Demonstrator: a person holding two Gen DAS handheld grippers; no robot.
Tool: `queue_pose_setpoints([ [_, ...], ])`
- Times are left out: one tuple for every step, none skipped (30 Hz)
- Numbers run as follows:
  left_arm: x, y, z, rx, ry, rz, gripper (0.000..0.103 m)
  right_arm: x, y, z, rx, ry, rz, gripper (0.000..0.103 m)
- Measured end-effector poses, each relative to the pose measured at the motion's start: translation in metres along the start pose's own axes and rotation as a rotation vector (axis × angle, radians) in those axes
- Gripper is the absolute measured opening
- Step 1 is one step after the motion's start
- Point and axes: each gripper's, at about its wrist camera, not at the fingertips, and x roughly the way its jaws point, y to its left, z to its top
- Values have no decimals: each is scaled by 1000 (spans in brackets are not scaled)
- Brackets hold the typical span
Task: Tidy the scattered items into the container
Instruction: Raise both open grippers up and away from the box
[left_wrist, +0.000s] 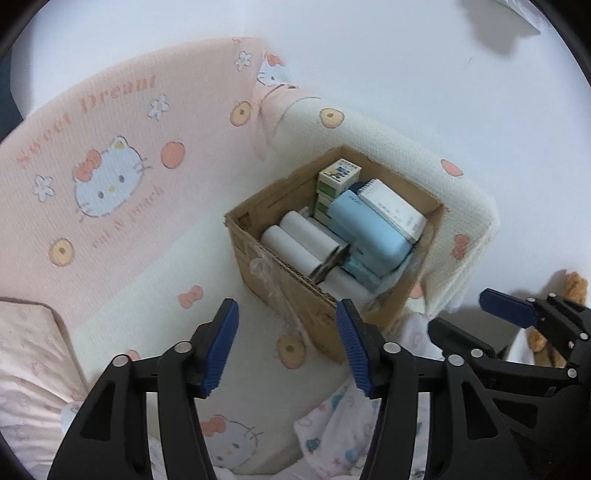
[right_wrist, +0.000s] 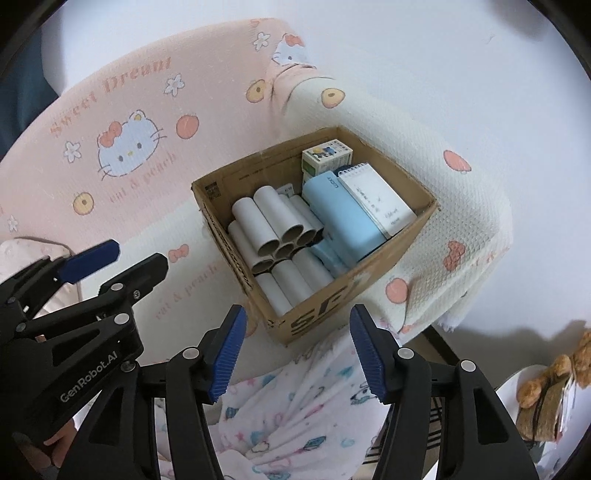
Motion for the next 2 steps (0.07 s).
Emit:
queue_pose_setpoints([
  [-1,0,0,4,-5,8,63,0,1,0,-2,0,-10,56],
  [-1,-1,1,8,-4,12,63,1,1,-1,-5,-1,-19,56],
])
